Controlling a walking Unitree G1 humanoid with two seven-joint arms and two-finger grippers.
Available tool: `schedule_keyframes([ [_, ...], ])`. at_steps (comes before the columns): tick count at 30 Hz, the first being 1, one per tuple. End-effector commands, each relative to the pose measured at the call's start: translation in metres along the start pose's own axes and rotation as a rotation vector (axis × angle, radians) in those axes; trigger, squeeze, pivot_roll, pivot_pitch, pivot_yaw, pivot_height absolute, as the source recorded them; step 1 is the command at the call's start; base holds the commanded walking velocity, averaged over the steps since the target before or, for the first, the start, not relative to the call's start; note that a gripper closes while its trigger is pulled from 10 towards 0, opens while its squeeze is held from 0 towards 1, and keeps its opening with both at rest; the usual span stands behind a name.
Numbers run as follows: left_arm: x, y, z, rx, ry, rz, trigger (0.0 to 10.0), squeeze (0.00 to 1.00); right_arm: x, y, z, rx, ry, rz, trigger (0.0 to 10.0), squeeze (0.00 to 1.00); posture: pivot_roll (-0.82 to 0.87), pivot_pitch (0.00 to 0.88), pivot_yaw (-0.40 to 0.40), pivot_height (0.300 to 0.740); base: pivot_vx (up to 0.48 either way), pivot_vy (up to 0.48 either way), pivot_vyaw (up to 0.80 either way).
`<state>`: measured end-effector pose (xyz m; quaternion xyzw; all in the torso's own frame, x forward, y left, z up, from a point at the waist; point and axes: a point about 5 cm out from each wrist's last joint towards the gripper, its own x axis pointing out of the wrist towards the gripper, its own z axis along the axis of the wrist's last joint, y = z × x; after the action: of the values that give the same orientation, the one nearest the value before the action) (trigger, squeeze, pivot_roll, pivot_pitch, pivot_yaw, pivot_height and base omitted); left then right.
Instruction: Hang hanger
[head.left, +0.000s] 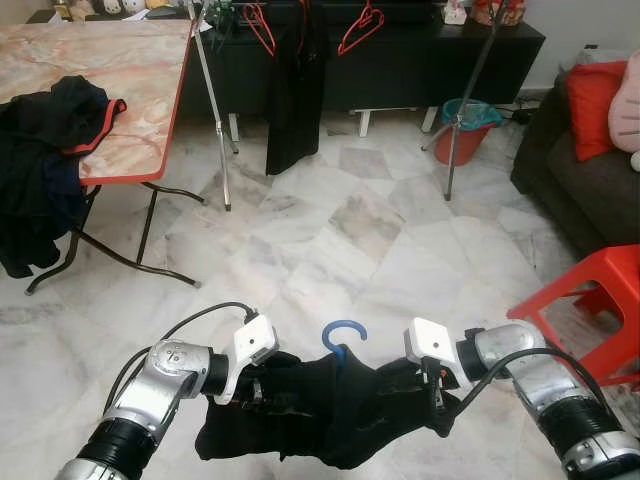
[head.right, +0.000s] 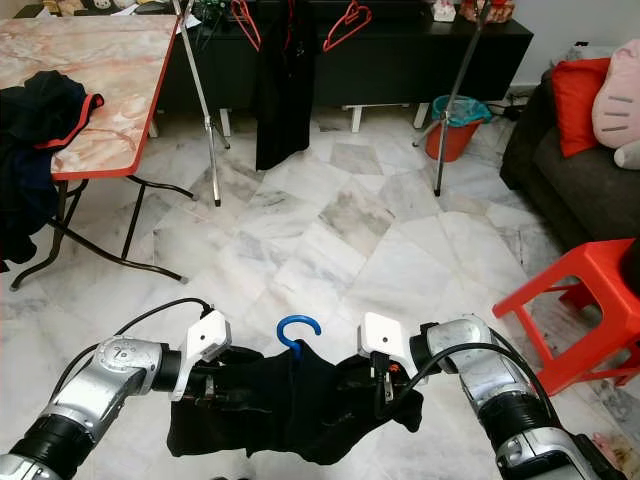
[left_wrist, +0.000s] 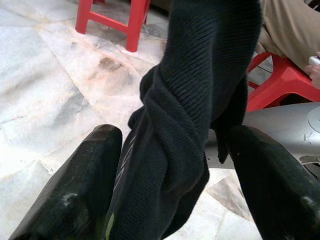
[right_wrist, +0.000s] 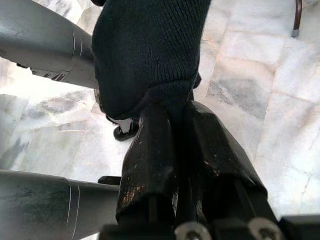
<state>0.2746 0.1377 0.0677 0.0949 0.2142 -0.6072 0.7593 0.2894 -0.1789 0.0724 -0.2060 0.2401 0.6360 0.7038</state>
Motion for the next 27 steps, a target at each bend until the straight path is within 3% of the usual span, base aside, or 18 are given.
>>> schedule_keyframes([
  [1,0.0031,-0.0001,-0.0016,0.010,0.019,0.001,4.9,0.00,-0.0001,0.0002,0.0052,-0.015,-0.031,-0.004,0.0,0.00,-0.17,0.073,-0.049,0.740,0.000,0.000,0.00],
  [2,0.0031,-0.0001,-0.0016,0.010,0.019,0.001,4.9,0.00,-0.0001,0.0002,0.0052,-0.015,-0.031,-0.004,0.0,0.00,-0.17,0.073,-0.049,0.740,0.000,0.000,0.00],
  [3,0.0038,0.0006,-0.0019,0.010,0.016,0.005,1.3,0.00,0.0000,0.0003,0.0047,-0.013,-0.030,-0.005,0.0,0.00,-0.17,0.075,-0.051,0.740,0.000,0.000,0.00],
  [4,0.0040,0.0010,-0.0020,0.009,0.014,0.008,0.0,0.00,0.0001,0.0004,0.0046,-0.012,-0.029,-0.006,0.0,0.00,-0.17,0.075,-0.051,0.740,0.000,0.000,0.00],
  [27,0.0078,0.0013,0.0013,0.002,-0.014,-0.003,0.0,0.00,0.0040,-0.0003,0.0068,-0.010,-0.034,-0.010,0.0,0.00,-0.17,0.087,-0.053,0.740,0.000,0.000,0.00],
])
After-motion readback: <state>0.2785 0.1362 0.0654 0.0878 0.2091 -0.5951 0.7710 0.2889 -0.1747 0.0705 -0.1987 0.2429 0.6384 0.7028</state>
